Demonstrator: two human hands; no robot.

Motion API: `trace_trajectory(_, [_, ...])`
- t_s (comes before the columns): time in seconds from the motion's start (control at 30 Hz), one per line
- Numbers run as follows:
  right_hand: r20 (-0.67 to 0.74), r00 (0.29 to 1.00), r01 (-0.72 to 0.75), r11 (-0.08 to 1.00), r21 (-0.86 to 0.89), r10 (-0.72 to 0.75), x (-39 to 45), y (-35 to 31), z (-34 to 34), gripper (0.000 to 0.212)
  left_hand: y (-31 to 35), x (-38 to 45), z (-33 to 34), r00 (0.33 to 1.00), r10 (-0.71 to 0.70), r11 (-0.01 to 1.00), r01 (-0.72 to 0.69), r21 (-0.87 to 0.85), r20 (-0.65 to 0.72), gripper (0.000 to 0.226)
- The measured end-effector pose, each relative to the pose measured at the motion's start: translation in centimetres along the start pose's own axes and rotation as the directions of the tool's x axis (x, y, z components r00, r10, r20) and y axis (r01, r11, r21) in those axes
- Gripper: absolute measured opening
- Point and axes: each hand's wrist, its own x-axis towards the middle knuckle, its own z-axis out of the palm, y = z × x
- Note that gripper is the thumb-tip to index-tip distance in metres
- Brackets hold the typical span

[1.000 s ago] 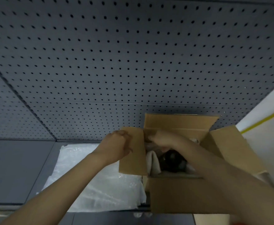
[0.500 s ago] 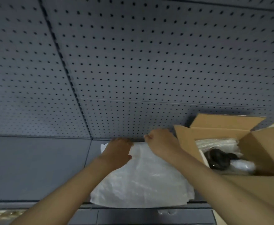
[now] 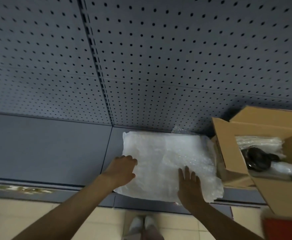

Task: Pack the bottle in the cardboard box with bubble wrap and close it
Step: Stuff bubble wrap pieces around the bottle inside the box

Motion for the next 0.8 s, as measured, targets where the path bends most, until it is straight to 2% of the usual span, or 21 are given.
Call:
trace_trajectory(0.1, [-0.149,0.988,0.031,0.999,-0.012,-0.032,1.3,1.8,1.6,0.065,0.0,0.2,0.1,1.000,-0.012,1.000,0.012,0.003,-0.004,0.048])
trace_trajectory(0.2, [-0.212,0.975,0.061,0.997,-0.037,-0.068,0.9,2.6,-1.0,0.039,0.6,0.4,0.0,1.000,-0.003,0.999,0.003,-0.047,-0.004,0.047])
trace_trajectory(0.27, [-0.170,0.985,0.055,0.995,0.079,-0.041,0.9,2.8,-2.6,0.030,1.1,0.4,-0.3,1.000,0.007,0.996,-0.007,-0.086,-0.006,0.047])
trace_trajectory(0.33, [-0.176,0.984,0.056,0.958,0.282,-0.006,0.8,2.4,-4.6,0.031,1.3,0.3,-0.5,1.000,0.001,0.988,-0.003,-0.154,-0.011,0.046])
trace_trajectory(0.4, [-0.155,0.987,0.054,0.844,0.534,0.035,0.7,1.7,-7.2,0.026,1.4,0.3,-0.7,1.000,-0.014,0.968,0.013,-0.251,-0.004,0.045])
trace_trajectory(0.43, [-0.130,0.991,0.061,0.749,0.659,0.033,0.6,1.4,-8.5,0.024,1.3,0.4,-0.8,1.000,-0.019,0.951,0.019,-0.309,0.003,0.046])
trace_trajectory(0.47, [-0.071,0.997,0.046,0.616,0.786,0.017,0.6,1.1,-9.9,0.020,1.3,0.5,-1.0,1.000,-0.026,0.925,0.026,-0.379,0.005,0.049])
trace_trajectory(0.5, [0.009,1.000,0.004,0.436,0.900,-0.029,0.5,0.8,-11.3,0.015,1.3,0.6,-1.1,0.999,-0.041,0.885,0.039,-0.464,0.006,0.053])
trace_trajectory(0.57, [0.117,0.978,-0.102,0.094,0.990,-0.174,0.0,0.6,-13.7,0.012,1.3,0.5,-1.7,0.996,-0.084,0.738,0.074,-0.670,0.018,0.065])
trace_trajectory(0.63, [0.122,0.945,-0.174,-0.151,0.973,-0.302,-0.4,0.8,-15.3,0.014,1.2,0.2,-2.3,0.997,-0.060,0.495,0.077,-0.865,0.055,0.083])
trace_trajectory(0.7, [0.117,0.917,-0.232,-0.270,0.934,-0.381,-0.6,1.2,-16.2,0.016,1.1,-0.2,-2.6,0.998,0.035,0.215,0.043,-0.976,0.052,0.099])
trace_trajectory(0.73, [0.122,0.907,-0.252,-0.285,0.925,-0.403,-0.6,1.3,-16.3,0.017,1.0,-0.6,-2.7,0.996,0.087,0.094,0.018,-0.995,0.026,0.099])
trace_trajectory(0.8, [0.139,0.896,-0.278,-0.289,0.916,-0.422,-0.5,1.3,-16.0,0.023,1.2,-1.3,-3.1,0.986,0.164,-0.065,-0.019,-0.998,-0.030,0.086])
